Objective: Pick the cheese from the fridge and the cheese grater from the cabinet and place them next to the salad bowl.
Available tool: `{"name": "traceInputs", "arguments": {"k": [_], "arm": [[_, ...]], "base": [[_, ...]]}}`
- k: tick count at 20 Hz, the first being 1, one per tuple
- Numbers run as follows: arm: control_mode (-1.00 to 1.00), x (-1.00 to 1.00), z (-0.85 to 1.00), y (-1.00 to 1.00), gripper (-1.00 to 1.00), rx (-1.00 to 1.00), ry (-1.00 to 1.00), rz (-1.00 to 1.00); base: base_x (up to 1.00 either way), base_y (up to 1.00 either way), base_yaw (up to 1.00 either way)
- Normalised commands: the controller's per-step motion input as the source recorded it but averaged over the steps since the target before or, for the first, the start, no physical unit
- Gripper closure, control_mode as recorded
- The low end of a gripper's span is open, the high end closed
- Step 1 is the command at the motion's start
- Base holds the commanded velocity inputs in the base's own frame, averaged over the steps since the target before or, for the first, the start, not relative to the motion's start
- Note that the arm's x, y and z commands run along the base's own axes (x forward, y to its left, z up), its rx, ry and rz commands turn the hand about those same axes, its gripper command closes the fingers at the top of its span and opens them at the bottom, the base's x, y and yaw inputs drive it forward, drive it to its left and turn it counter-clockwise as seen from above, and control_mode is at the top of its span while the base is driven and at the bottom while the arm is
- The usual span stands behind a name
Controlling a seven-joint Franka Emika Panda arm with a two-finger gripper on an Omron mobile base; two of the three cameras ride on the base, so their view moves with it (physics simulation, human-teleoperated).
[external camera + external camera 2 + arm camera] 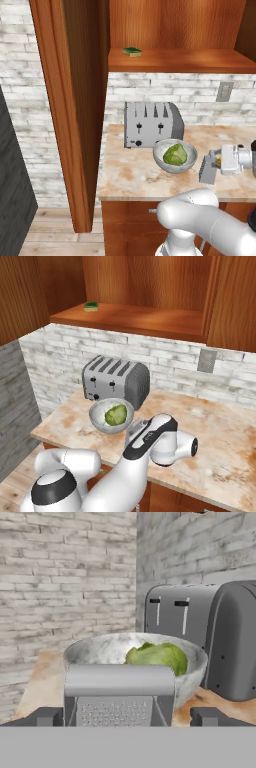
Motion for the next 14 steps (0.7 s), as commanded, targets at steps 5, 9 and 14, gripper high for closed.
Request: {"name": "traceInputs", "arguments": {"k": [5,9,14], "arm": [[-1.00,-0.19,0.42,0.00,-1.00,0.00,-0.10,0.00],[-1.00,-0.35,0.79,0.00,-1.00,-0.04,-0.14,0.00],[-1.00,-0.41,1.00,0.07,-1.00,-0.19,-0.06,0.00]], "base": [[0.00,0.00,0.00],[0.00,0.00,0.00],[0.00,0.00,0.00]]}}
